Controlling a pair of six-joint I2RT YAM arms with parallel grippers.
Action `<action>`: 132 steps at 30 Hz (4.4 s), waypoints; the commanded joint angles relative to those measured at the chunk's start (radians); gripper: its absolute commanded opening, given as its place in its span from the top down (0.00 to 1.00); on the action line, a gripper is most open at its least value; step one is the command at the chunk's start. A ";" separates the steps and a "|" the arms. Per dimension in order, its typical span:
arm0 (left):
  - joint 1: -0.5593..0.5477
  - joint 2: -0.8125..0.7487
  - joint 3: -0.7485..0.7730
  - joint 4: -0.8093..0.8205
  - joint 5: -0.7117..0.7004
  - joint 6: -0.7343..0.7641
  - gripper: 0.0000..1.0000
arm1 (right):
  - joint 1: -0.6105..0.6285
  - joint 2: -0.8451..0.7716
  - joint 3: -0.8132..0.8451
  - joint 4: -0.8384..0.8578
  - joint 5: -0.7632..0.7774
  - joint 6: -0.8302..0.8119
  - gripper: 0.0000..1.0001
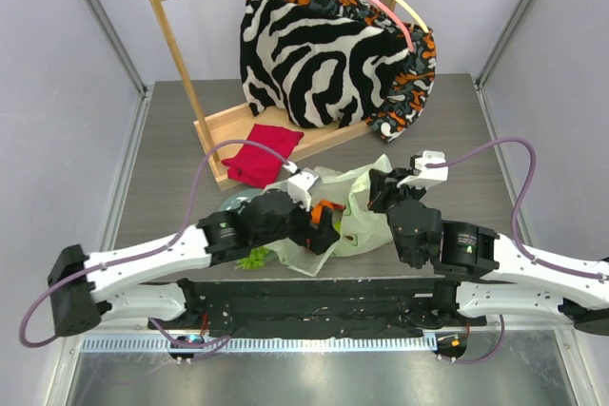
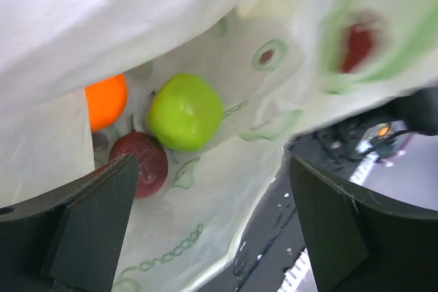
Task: Place the fruits into the plastic bag
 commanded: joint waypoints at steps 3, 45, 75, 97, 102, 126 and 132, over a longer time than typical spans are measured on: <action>0.005 -0.215 0.078 0.020 -0.063 0.089 0.01 | -0.004 -0.008 0.017 0.013 0.024 0.031 0.99; 0.215 -0.057 0.193 -0.015 0.126 0.013 0.00 | 0.002 -0.015 0.022 0.090 -0.666 -0.139 0.41; 0.329 0.012 0.219 -0.021 0.236 -0.030 0.00 | 0.127 0.145 0.029 -0.059 -0.472 -0.247 0.31; 0.263 -0.129 0.308 -0.324 1.065 0.111 0.00 | 0.099 0.096 0.054 -0.061 -0.101 -0.104 0.99; 0.214 -0.198 0.391 -0.122 1.117 -0.001 0.00 | 0.094 0.102 0.052 -0.065 -0.108 -0.073 0.99; 0.220 -0.226 0.433 -0.699 -0.104 0.045 0.00 | 0.062 0.059 0.080 -0.102 -0.134 -0.029 0.99; 0.221 -0.128 0.408 -0.677 0.023 0.053 0.81 | 0.053 0.061 0.123 -0.111 -0.114 -0.091 0.99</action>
